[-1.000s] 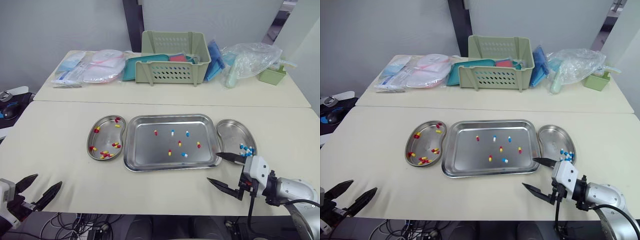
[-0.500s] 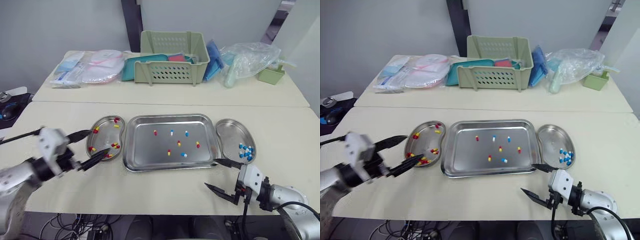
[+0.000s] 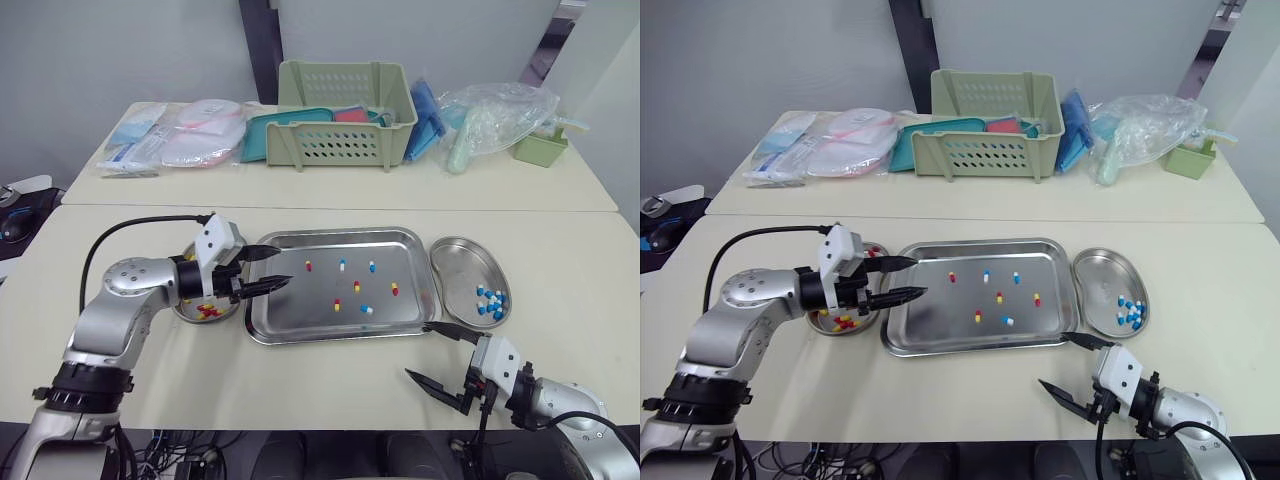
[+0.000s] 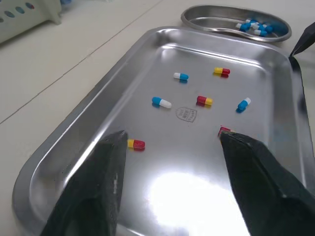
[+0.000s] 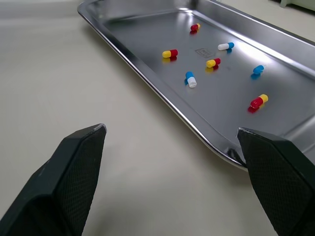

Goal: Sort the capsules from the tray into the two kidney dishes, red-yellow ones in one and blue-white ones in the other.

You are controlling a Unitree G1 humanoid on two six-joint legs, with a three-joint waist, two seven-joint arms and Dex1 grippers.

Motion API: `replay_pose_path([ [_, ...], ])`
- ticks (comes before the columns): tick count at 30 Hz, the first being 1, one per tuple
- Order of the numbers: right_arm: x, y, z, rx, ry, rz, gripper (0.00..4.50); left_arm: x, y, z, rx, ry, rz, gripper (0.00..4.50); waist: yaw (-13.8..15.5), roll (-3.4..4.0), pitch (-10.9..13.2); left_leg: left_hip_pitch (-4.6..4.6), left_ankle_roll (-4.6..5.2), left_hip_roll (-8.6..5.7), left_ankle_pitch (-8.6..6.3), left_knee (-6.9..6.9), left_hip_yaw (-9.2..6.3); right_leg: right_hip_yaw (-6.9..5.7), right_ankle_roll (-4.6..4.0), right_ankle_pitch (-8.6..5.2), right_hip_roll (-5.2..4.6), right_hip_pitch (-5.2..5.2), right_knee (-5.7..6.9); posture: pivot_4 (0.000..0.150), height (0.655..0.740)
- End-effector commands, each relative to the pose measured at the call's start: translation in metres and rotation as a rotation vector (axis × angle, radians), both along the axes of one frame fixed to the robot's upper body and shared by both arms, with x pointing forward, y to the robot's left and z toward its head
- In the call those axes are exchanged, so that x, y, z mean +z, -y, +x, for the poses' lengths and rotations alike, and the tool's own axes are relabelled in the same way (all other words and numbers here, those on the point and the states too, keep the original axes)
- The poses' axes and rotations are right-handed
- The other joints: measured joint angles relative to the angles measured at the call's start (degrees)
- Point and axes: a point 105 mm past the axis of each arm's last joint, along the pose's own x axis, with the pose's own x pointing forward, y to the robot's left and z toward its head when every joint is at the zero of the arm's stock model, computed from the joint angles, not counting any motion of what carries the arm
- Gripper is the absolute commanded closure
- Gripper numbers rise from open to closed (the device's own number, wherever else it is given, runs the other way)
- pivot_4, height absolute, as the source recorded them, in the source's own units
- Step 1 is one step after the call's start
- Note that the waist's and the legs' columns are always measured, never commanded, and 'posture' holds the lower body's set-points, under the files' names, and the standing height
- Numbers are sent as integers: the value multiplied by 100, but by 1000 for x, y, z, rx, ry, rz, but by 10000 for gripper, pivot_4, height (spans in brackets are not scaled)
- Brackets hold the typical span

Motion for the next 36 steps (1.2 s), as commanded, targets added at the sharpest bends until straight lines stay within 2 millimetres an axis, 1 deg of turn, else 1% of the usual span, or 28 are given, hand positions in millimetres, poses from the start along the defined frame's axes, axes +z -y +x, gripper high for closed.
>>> replay_pose_path([
  [1,10,-5,0,7,42,9,0,2,9,11,-41,42,30,16548,6,0,0,-1,0,0,0,0,-1,-1,0,0,0,-2,0,1500,7400],
  [3,11,-6,0,5,42,7,0,1,15,26,-27,60,76,16548,28,-1,0,-1,0,-1,1,2,-2,-3,0,0,0,-1,3,1500,7400],
  [5,12,-7,0,4,43,7,0,0,22,35,-42,61,97,16548,46,-3,0,-2,0,-2,1,6,-3,-4,1,0,1,-1,3,1500,7400],
  [8,13,-9,0,1,41,8,0,-6,32,46,-63,43,120,16548,41,-3,0,-6,0,-4,1,8,-3,-4,1,0,0,-1,-1,1500,7400],
  [13,13,-12,-3,-8,35,12,0,-23,38,59,-53,-7,155,16548,0,-3,0,-6,0,-4,1,6,-3,-3,1,0,1,-4,0,1500,7400],
  [17,13,-13,-4,-13,32,14,0,-30,42,63,-55,-30,171,16548,-3,-3,0,-7,0,-4,2,7,-6,-4,1,0,1,-5,3,1500,7400],
  [21,14,-14,-5,-18,32,17,0,-39,40,64,-53,-57,199,16548,-2,-3,0,-7,0,-5,2,8,-7,-5,1,0,0,-4,3,1500,7400],
  [29,19,-15,-5,-25,33,20,0,-52,36,59,-68,-116,232,16548,1,-3,-1,-6,0,-5,2,8,-7,-5,1,0,0,-2,3,1500,7400],
  [32,21,-16,-4,-27,36,22,0,-57,36,56,-71,-132,241,22266,1,-2,-1,-4,0,-4,2,8,-7,-5,1,0,0,-1,3,1500,7400],
  [36,24,-18,-4,-28,37,23,0,-62,36,53,-73,-140,248,34625,1,-1,-4,-3,0,-4,2,8,-7,-5,1,0,0,0,4,1500,7400],
])
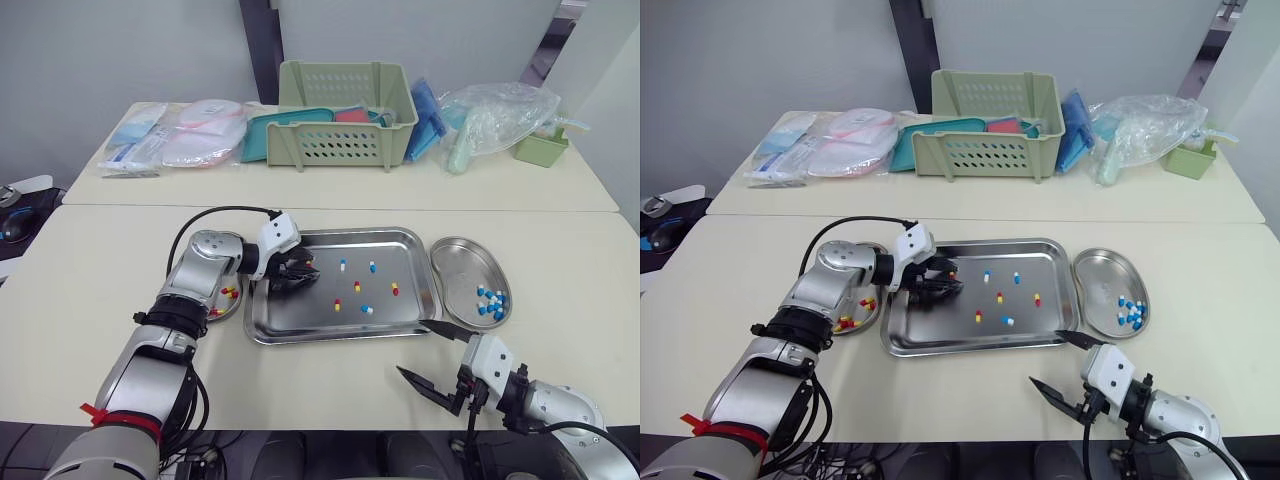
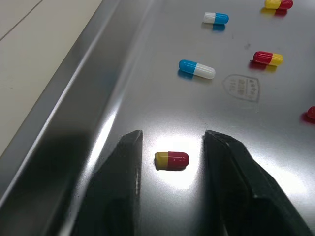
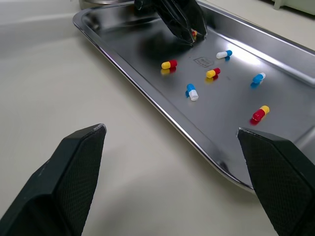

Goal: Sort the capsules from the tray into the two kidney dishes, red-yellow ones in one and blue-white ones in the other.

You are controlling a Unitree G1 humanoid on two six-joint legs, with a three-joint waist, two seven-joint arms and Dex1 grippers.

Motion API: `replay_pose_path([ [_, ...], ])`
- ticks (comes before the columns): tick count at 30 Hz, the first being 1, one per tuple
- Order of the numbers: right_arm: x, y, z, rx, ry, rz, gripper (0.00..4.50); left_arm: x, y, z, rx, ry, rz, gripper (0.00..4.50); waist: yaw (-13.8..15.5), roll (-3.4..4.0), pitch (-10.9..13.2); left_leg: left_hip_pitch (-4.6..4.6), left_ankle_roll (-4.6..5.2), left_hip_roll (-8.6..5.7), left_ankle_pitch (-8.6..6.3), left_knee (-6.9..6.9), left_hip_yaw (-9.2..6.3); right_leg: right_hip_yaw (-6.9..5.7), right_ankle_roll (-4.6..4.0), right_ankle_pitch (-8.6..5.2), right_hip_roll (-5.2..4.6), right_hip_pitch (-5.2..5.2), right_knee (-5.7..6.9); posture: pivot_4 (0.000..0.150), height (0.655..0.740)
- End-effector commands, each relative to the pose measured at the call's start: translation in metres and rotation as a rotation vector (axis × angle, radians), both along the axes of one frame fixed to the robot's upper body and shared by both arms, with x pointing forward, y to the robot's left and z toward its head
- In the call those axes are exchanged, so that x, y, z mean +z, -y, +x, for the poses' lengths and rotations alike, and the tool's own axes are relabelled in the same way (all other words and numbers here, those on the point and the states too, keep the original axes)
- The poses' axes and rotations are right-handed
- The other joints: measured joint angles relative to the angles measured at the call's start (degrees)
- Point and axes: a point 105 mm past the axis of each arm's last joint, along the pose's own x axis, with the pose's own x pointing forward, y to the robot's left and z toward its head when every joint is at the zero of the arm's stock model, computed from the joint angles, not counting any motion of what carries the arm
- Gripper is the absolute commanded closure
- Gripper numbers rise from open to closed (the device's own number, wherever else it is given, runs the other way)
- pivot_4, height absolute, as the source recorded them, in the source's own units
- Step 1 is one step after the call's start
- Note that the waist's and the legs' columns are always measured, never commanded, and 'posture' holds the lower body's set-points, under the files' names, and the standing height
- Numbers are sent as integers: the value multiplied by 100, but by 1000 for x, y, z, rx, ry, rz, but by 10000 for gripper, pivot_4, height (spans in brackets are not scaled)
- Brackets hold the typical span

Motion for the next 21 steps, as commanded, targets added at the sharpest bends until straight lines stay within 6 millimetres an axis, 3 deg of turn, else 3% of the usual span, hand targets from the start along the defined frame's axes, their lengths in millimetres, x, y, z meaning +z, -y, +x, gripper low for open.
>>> replay_pose_path([
  [1,14,-5,0,16,42,13,0,-17,-2,-7,-5,-46,40,38303,0,1,-1,1,0,0,0,0,0,0,0,0,0,0,0,1500,7400],
  [3,15,-5,0,15,43,13,0,-17,-2,-8,-7,-43,40,41982,0,3,-3,2,0,0,0,0,0,0,0,0,0,1,0,1500,7400],
  [7,17,-6,2,16,46,11,0,-10,3,-8,-22,-18,14,41982,0,4,-5,3,0,0,0,1,0,0,0,0,0,4,1,1500,7400],
  [14,19,-8,4,34,51,9,0,42,8,-10,-47,116,-80,41983,4,3,-3,-3,0,0,0,2,-1,-1,0,0,0,-2,1,1500,7400],
  [17,18,-12,3,72,56,2,0,76,-8,-21,1,183,-126,41983,-45,3,-1,-6,0,3,0,0,-2,0,0,0,1,-6,1,1500,7400],
  [21,19,-19,4,125,66,4,0,92,-43,-36,136,203,-136,41983,-109,10,-4,0,0,5,0,-4,-1,3,0,0,1,-4,1,1500,7400],
])
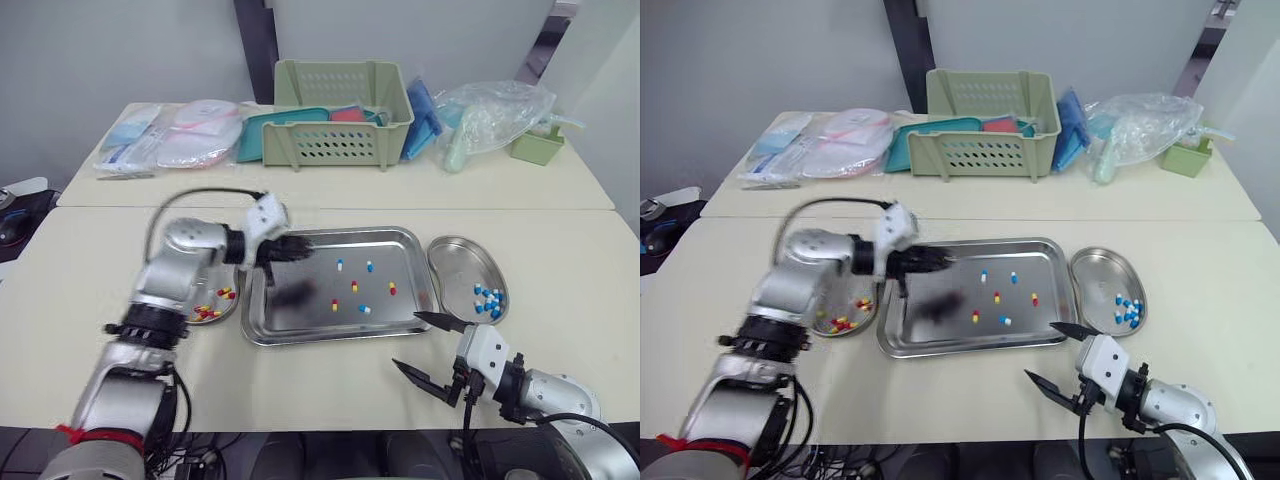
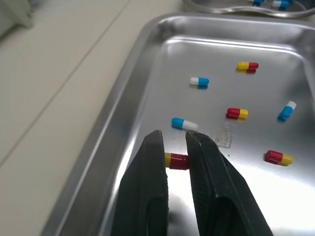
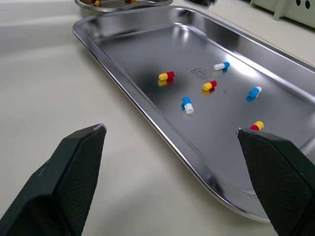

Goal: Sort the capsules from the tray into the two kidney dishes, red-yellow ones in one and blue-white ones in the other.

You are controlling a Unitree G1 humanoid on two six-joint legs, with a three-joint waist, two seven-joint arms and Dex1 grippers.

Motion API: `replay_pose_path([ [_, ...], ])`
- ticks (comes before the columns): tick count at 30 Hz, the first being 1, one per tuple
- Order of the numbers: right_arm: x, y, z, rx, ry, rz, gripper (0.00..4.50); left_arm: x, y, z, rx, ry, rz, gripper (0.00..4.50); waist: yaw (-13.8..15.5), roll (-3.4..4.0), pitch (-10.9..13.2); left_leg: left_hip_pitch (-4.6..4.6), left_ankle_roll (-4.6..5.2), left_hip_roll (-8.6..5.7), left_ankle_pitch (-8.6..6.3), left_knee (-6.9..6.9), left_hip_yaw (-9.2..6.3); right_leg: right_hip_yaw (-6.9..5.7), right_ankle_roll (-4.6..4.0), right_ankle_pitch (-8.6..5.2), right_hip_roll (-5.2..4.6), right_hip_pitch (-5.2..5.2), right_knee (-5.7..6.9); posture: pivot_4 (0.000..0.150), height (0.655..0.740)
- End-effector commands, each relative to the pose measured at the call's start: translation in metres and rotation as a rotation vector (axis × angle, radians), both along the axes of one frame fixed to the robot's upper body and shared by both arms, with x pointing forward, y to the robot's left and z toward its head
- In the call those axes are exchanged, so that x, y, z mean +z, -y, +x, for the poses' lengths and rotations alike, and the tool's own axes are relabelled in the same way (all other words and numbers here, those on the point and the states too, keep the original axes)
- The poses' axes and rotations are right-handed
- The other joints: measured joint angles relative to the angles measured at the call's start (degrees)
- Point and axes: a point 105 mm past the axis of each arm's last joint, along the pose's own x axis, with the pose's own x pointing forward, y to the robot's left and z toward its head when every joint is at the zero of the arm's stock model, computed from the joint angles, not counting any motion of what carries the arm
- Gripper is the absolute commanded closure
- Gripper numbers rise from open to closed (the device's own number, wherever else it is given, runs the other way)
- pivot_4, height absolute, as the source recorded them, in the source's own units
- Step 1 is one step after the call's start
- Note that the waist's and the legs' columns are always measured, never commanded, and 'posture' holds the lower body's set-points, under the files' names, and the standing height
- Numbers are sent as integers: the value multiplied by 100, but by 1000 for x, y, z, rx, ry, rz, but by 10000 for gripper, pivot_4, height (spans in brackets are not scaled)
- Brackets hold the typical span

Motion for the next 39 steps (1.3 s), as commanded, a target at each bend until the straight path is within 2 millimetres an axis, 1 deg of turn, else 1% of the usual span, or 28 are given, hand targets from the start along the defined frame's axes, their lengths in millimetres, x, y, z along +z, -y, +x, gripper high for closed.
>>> replay_pose_path([
  [1,8,-11,-2,75,40,17,0,17,-27,-12,118,20,-47,41983,-9,0,0,0,0,0,0,1,0,0,0,0,0,1,0,1500,7400],
  [4,13,-17,0,121,59,33,0,19,-50,-22,230,7,-65,41983,6,1,2,1,1,-1,0,2,-1,-1,0,0,-1,2,1,1500,7400],
  [8,22,-27,6,169,87,57,0,8,-82,-34,383,-19,-74,41983,39,-1,2,-2,1,-1,-1,4,-3,-3,0,0,-2,3,0,1500,7400],
  [13,25,-34,11,198,90,59,0,-5,-95,-44,478,-48,-109,41983,84,-2,2,-1,0,0,0,3,-6,-5,0,0,-2,2,1,1500,7400],
  [17,27,-36,13,207,87,60,0,-15,-99,-50,527,-68,-118,41984,110,-2,2,-1,0,0,-1,2,-4,-5,0,0,-3,2,0,1500,7400],
  [22,32,-40,16,215,89,66,0,-14,-109,-53,590,-48,-174,41984,130,-2,2,0,1,0,-1,2,-3,-3,0,0,-3,0,1,1500,7400],
  [23,34,-41,17,216,93,74,0,-13,-114,-52,614,-36,-179,41984,130,-2,2,0,1,0,-1,2,-3,-3,0,0,-3,0,0,1500,7400],
  [24,36,-42,18,217,97,80,0,-11,-117,-52,629,-23,-182,36384,128,-2,2,-1,0,1,-1,1,-3,-3,0,0,-2,-1,1,1500,7400],
  [26,38,-44,19,219,103,86,0,-9,-119,-53,633,-13,-189,32549,129,-2,2,-1,0,1,-1,1,-3,-3,0,0,-2,-2,1,1500,7400],
  [30,39,-45,20,226,110,84,0,-6,-119,-57,618,-3,-203,20959,133,-2,2,-1,0,0,-1,0,-2,-3,0,0,-3,-2,0,1500,7400],
  [32,40,-45,20,226,110,85,0,-2,-123,-58,631,10,-217,13945,135,-2,2,-1,0,1,-1,-1,-2,-3,0,0,-3,-2,0,1500,7400],
  [34,40,-45,20,226,109,85,0,1,-125,-61,638,17,-228,7876,134,-2,2,-1,0,1,-1,0,-3,-3,0,0,-3,-2,0,1500,7400],
  [35,40,-45,19,226,108,85,0,2,-127,-61,647,25,-236,3844,133,-2,2,-1,0,1,-1,0,-2,-2,0,0,-3,-2,0,1500,7400],
  [36,40,-45,19,227,108,84,0,3,-129,-62,653,30,-242,1531,131,-2,2,-1,0,1,-1,0,-2,-2,0,0,-3,-2,0,1500,7400],
  [37,40,-44,19,226,108,83,0,5,-130,-63,657,36,-252,697,130,-2,2,-1,0,1,-1,-1,-2,-3,0,0,-3,-2,0,1500,7400],
  [39,42,-43,19,223,114,80,0,13,-134,-65,678,60,-295,697,130,-2,2,0,0,1,-1,-1,-2,-3,0,0,-3,-2,0,1500,7400],
])
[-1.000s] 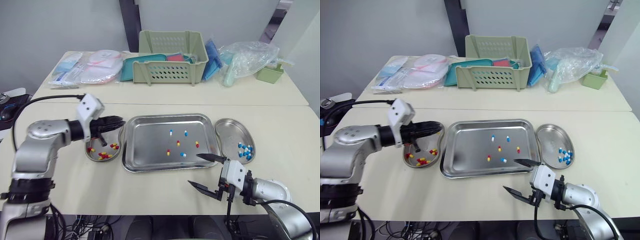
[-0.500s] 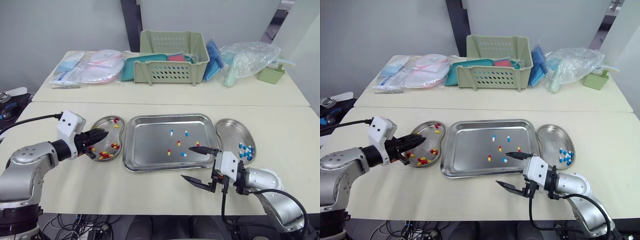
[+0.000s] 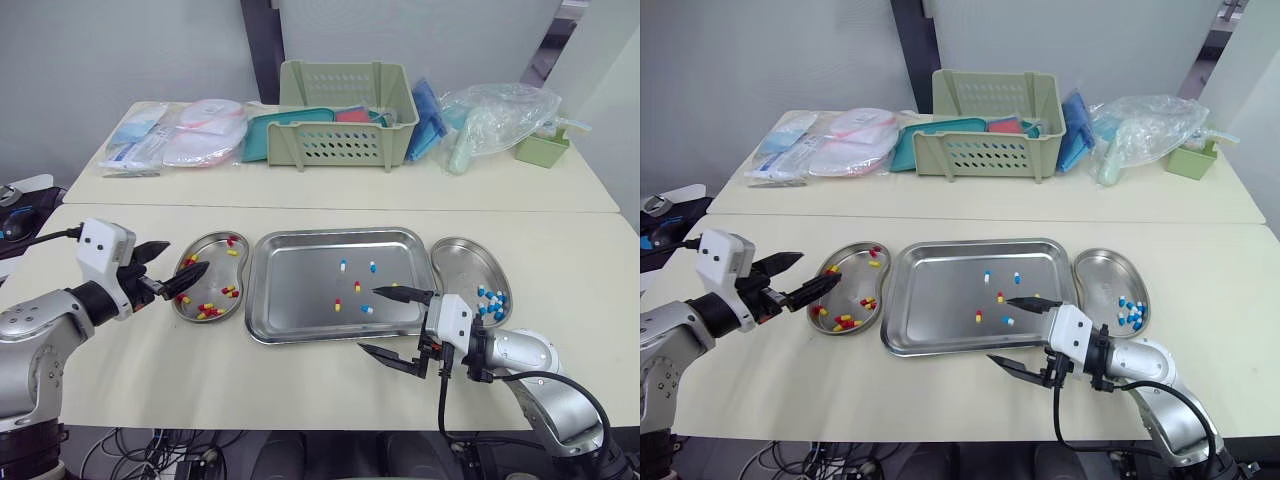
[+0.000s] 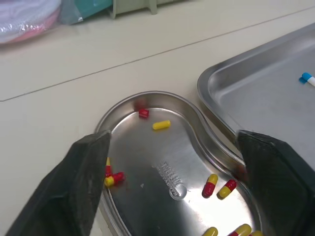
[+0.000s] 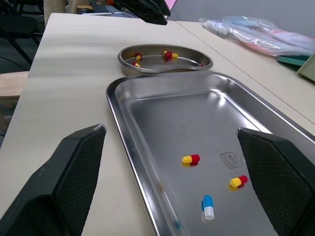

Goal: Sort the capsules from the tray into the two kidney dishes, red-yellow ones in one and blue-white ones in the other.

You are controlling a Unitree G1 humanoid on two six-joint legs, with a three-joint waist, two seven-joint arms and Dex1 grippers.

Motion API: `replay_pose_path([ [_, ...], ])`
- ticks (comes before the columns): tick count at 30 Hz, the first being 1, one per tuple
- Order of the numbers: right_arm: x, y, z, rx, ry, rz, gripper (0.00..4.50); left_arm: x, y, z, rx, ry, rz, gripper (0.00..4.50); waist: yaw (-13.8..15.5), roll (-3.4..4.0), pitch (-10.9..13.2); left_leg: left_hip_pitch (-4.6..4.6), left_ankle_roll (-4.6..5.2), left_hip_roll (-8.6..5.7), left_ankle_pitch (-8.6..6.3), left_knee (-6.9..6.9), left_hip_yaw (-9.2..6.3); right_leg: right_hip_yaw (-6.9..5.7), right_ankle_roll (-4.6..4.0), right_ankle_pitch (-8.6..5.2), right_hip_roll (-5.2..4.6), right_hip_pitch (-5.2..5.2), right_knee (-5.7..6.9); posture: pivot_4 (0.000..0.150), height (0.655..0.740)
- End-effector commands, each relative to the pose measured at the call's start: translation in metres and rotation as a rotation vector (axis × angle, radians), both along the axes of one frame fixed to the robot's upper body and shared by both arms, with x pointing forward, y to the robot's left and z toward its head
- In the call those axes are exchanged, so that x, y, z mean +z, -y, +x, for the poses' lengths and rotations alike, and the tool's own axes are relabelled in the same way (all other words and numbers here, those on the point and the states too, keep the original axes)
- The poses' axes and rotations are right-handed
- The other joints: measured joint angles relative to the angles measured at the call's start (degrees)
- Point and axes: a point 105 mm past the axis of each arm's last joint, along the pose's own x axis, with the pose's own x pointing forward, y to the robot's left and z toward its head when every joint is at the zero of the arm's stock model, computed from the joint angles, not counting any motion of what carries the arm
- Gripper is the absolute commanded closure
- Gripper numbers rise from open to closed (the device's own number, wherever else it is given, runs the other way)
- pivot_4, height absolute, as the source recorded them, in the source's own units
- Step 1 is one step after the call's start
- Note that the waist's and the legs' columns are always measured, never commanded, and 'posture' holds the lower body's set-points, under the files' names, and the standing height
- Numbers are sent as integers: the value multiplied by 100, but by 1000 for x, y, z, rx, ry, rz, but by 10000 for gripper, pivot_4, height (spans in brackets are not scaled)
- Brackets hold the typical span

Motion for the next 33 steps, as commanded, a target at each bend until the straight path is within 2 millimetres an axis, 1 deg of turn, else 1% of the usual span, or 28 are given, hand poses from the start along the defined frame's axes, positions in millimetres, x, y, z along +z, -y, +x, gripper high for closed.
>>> replay_pose_path([
  [1,12,-1,-3,15,42,22,0,28,-8,-6,43,117,-16,697,0,0,0,0,0,1,0,0,0,0,0,0,0,0,0,1500,7400],
  [3,14,3,-2,3,53,16,0,31,-17,-11,79,127,-19,697,2,0,0,0,0,1,0,0,0,0,0,0,0,0,0,1500,7400],
  [6,17,15,-2,-29,62,-5,0,30,-36,-21,152,163,1,697,-11,0,0,2,0,0,0,-2,6,5,0,0,-1,-1,-1,1500,7400],
  [7,17,18,-3,-34,61,-10,0,31,-39,-23,165,179,8,697,-9,0,0,1,0,1,0,-2,6,6,0,0,-1,-3,-1,1500,7400],
  [8,18,22,-3,-41,59,-16,0,30,-43,-25,187,193,24,697,6,-1,0,0,0,1,0,-2,6,5,0,0,-1,-3,-3,1500,7400],
  [10,20,35,-3,-68,53,-35,0,21,-56,-31,240,165,48,697,10,-2,-1,0,0,1,0,-2,4,3,0,0,-1,-1,-3,1500,7400],
  [12,22,66,1,-142,46,-94,0,9,-81,-48,328,145,65,697,13,-1,-1,1,0,0,0,-1,5,4,0,0,-2,3,-2,1500,7400],
  [13,23,86,3,-182,38,-136,0,1,-96,-58,387,123,74,697,14,-1,0,1,1,0,-1,-2,7,5,0,0,-3,3,-4,1500,7400],
  [14,24,103,3,-214,32,-174,0,-8,-106,-68,420,93,83,697,2,-1,0,0,1,-2,-2,-2,11,7,0,0,-5,3,-9,1500,7400],
  [15,25,115,3,-233,26,-201,0,-14,-110,-75,425,74,67,697,-8,-4,1,1,2,-3,-2,-5,16,12,0,0,-6,3,-12,1500,7400],
  [16,26,127,3,-249,17,-224,0,-20,-112,-83,426,55,56,697,-12,-5,0,2,3,-2,-2,-6,17,12,0,0,-6,2,-12,1500,7400],
  [18,26,157,5,-290,-4,-298,0,-36,-118,-100,417,-6,64,697,0,-7,0,3,3,0,-2,-7,14,7,0,0,-4,3,-9,1500,7400],
  [20,29,183,7,-324,-20,-360,0,-49,-122,-115,412,-55,90,697,9,-6,0,8,2,2,-2,-5,17,5,-1,0,-4,11,-6,1500,7400],
  [23,33,213,11,-365,-59,-433,0,-64,-125,-131,411,-106,114,697,8,-7,0,12,2,1,-2,-4,23,9,-1,0,-6,15,-7,1500,7400],
  [25,34,231,12,-386,-92,-478,0,-72,-122,-140,383,-138,135,697,8,-7,0,12,2,3,-2,-5,22,8,-1,0,-5,15,-7,1500,7400],
  [27,35,245,13,-403,-121,-506,0,-77,-119,-146,361,-158,138,697,6,-8,0,10,2,3,-2,-5,23,7,-1,0,-5,13,-9,1500,7400],
  [29,37,253,15,-417,-123,-518,0,-78,-118,-148,360,-158,137,697,5,-6,0,10,2,3,-2,-5,27,10,-1,0,-6,13,-10,1500,7400],
  [33,37,258,19,-422,-136,-517,0,-78,-116,-148,365,-148,132,697,-1,-4,1,11,2,4,-2,-5,26,9,-1,0,-5,13,-7,1500,7400],
])
